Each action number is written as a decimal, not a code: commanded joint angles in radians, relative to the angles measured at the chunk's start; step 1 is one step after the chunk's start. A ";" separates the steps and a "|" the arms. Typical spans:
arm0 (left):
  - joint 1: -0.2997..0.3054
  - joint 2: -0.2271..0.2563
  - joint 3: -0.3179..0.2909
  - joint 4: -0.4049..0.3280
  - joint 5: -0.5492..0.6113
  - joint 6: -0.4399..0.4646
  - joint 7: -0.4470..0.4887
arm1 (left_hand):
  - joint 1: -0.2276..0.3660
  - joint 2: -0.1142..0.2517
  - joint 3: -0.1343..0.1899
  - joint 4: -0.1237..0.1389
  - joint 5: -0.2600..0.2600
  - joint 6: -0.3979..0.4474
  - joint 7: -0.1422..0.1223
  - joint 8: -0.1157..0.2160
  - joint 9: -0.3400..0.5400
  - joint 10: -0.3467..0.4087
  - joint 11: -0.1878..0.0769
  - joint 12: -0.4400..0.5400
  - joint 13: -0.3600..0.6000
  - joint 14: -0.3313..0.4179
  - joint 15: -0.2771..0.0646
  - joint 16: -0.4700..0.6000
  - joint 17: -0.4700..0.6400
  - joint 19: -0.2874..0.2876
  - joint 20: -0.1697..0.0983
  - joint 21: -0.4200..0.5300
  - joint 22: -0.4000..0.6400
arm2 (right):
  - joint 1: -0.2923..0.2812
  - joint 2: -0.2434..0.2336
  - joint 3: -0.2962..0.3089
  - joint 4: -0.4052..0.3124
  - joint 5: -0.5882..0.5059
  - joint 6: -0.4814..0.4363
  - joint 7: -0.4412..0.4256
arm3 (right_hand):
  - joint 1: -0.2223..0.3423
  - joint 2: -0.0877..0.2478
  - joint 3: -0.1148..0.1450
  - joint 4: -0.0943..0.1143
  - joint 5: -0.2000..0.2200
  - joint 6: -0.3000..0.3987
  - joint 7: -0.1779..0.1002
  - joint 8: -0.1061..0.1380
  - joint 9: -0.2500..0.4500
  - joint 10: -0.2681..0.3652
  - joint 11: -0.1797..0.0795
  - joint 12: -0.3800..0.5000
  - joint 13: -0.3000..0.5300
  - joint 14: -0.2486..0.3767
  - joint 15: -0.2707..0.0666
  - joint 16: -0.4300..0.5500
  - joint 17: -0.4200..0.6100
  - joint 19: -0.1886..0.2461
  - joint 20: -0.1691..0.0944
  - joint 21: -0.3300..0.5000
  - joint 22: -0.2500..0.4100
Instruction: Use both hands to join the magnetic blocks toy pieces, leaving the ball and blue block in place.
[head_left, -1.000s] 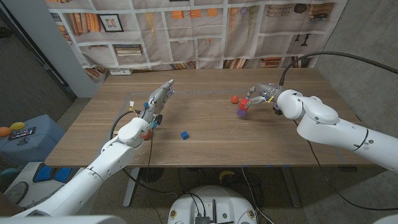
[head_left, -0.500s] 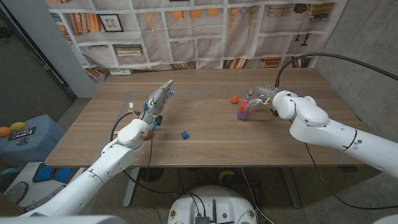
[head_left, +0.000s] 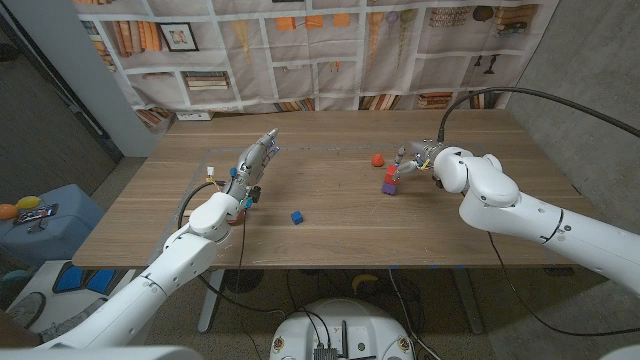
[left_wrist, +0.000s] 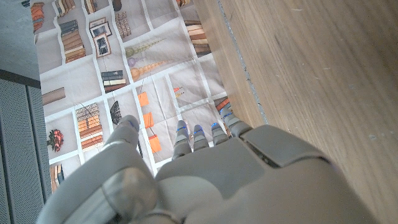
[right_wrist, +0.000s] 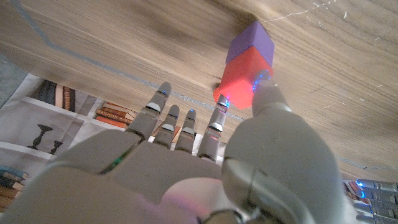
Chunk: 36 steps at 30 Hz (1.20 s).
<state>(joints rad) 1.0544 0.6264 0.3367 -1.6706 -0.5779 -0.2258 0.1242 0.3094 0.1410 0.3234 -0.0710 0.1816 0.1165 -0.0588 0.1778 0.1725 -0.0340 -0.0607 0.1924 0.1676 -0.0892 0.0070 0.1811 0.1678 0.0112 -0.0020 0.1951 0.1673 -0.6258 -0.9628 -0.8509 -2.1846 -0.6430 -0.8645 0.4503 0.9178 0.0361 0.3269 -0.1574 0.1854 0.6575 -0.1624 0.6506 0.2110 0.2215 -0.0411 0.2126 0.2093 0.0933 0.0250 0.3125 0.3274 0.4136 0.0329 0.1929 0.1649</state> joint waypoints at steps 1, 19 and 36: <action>-0.004 -0.008 0.001 0.010 -0.007 -0.005 -0.004 | -0.010 0.002 0.013 -0.001 0.007 0.008 0.004 0.004 -0.001 0.003 -0.003 -0.001 0.003 0.003 0.000 -0.002 0.001 0.005 -0.004 0.000 0.004 | -0.003 0.026 -0.008 0.013 -0.060 0.003 0.043 | 0.032 0.034 -0.006 -0.001 0.000 0.105 -0.057 0.022 0.034 -0.001 0.004 0.000 0.003 0.002 0.006 0.003 0.001 0.003 0.007 0.000 0.005; 0.001 -0.009 -0.003 0.010 -0.016 -0.003 -0.002 | -0.018 0.014 0.022 0.000 0.008 0.010 0.012 0.004 0.000 0.008 0.004 -0.001 0.003 0.009 0.008 -0.001 0.002 0.008 -0.003 0.000 0.004 | 0.001 0.051 -0.007 0.030 -0.116 0.023 0.109 | 0.010 0.005 -0.026 0.000 -0.007 -0.018 -0.054 -0.021 0.039 -0.037 0.023 -0.012 0.005 -0.008 0.020 -0.006 0.001 -0.001 0.017 -0.001 0.006; -0.002 -0.017 0.000 0.024 -0.022 -0.007 -0.004 | -0.027 0.024 0.033 0.003 0.010 0.011 0.019 0.003 0.000 0.013 0.009 -0.001 0.003 0.014 0.011 -0.001 0.002 0.012 0.000 -0.001 0.004 | -0.013 0.059 0.013 0.021 -0.137 0.038 0.141 | -0.027 -0.043 -0.054 0.004 -0.002 -0.154 -0.022 -0.074 0.031 -0.116 0.057 -0.027 0.008 -0.034 0.046 -0.026 0.001 -0.027 0.041 -0.006 0.006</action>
<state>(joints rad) 1.0548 0.6135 0.3347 -1.6548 -0.5963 -0.2302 0.1226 0.2897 0.1607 0.3482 -0.0708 0.1855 0.1233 -0.0443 0.1778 0.1726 -0.0269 -0.0535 0.1925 0.1677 -0.0802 0.0160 0.1812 0.1679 0.0148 0.0018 0.1952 0.1702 -0.6289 -0.9097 -0.8519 -2.1581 -0.7662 -0.8366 0.5720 0.8909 0.0092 0.2786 -0.1532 0.1779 0.5184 -0.1858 0.5825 0.2437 0.1187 0.0140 0.1884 0.2120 0.0642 0.0611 0.2889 0.3248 0.3921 0.0686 0.1884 0.1649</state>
